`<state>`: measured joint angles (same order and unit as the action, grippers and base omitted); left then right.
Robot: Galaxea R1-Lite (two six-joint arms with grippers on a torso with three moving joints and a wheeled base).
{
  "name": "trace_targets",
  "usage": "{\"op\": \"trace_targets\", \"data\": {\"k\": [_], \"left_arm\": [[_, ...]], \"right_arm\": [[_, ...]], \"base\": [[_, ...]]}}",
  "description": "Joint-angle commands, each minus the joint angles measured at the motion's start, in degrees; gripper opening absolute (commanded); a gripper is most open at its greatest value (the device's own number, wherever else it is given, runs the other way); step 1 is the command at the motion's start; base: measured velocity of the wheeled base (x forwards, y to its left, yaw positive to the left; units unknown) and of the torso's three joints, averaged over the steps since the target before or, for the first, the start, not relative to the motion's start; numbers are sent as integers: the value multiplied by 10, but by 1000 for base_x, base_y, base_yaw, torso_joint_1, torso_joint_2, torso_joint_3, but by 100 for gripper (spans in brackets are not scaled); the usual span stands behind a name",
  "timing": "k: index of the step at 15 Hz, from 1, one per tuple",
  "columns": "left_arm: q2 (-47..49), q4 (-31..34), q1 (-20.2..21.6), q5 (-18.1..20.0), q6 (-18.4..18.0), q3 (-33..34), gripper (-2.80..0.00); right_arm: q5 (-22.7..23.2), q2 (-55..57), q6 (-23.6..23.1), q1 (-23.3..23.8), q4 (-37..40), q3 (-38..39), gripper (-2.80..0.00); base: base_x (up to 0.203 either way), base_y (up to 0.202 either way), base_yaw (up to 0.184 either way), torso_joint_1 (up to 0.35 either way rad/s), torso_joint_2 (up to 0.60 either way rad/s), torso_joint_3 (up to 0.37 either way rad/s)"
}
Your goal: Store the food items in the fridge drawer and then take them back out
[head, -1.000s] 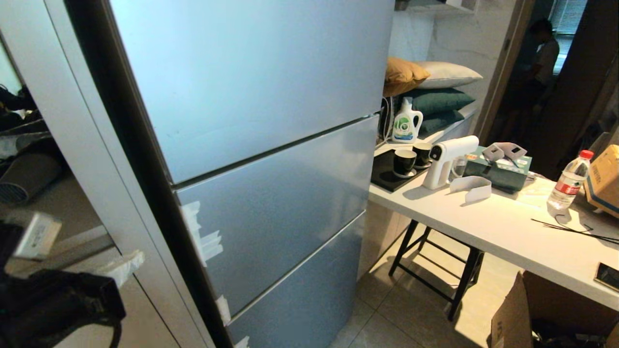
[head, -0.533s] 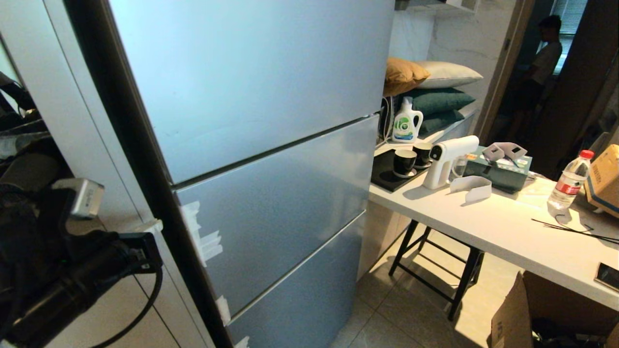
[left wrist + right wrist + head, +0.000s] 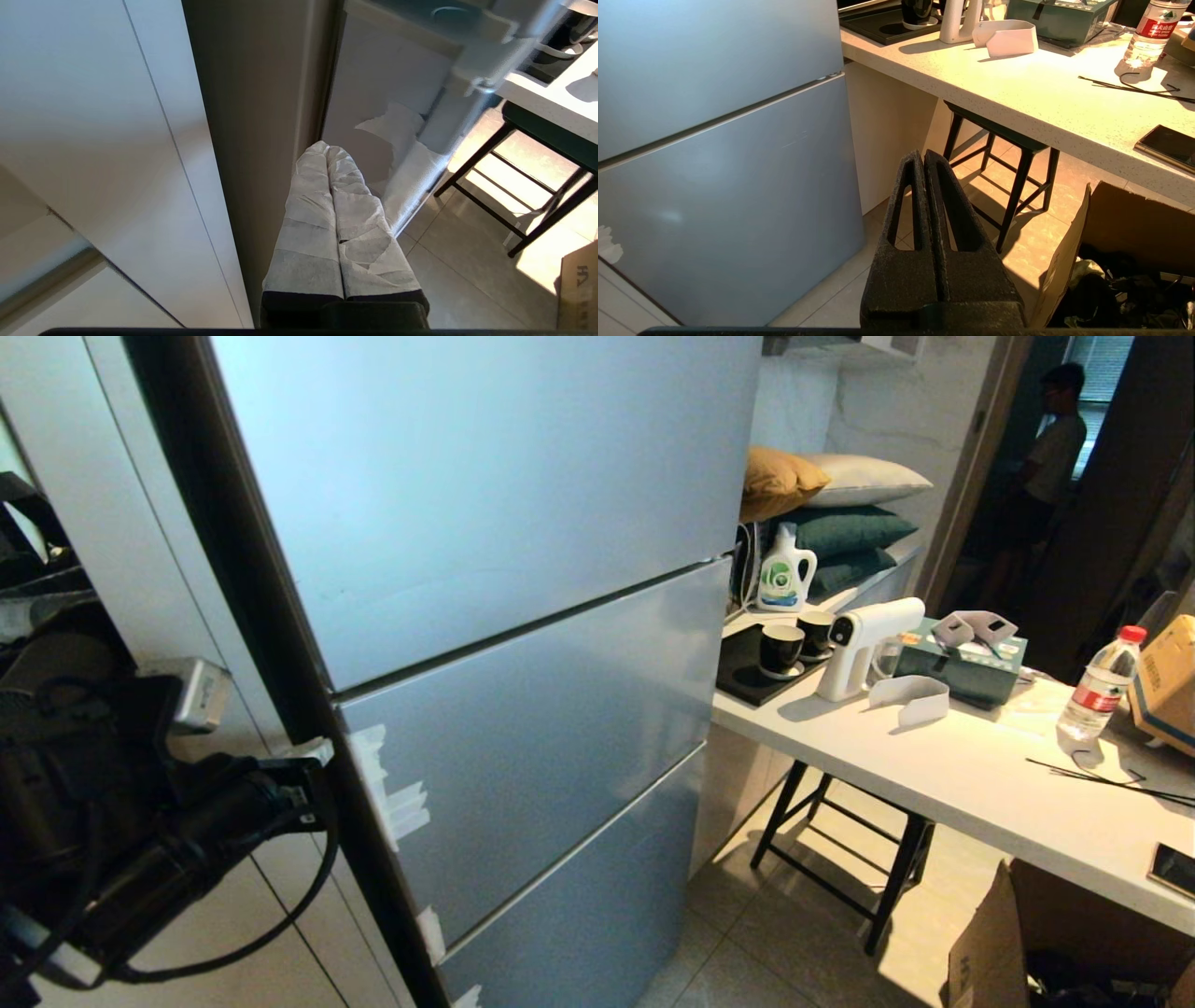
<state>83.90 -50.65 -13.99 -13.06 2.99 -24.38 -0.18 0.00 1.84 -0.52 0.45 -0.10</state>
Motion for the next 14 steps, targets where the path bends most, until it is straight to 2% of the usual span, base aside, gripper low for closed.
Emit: {"op": "trace_targets", "data": {"k": [1,8,14], "left_arm": [[24,-15,0,-1,0,-1,-280],[71,-84,0,2,3,9,-280],[67,-93,-1,76,4,21,-280]], "right_arm": [[0,0,0,0,0,0,-280],[0,0,1,0,0,0,-280],[0,1,1,0,0,0,-280]], "base": [[0,0,0,0,0,0],[0,0,0,0,0,0],[0,0,0,0,0,0]]}}
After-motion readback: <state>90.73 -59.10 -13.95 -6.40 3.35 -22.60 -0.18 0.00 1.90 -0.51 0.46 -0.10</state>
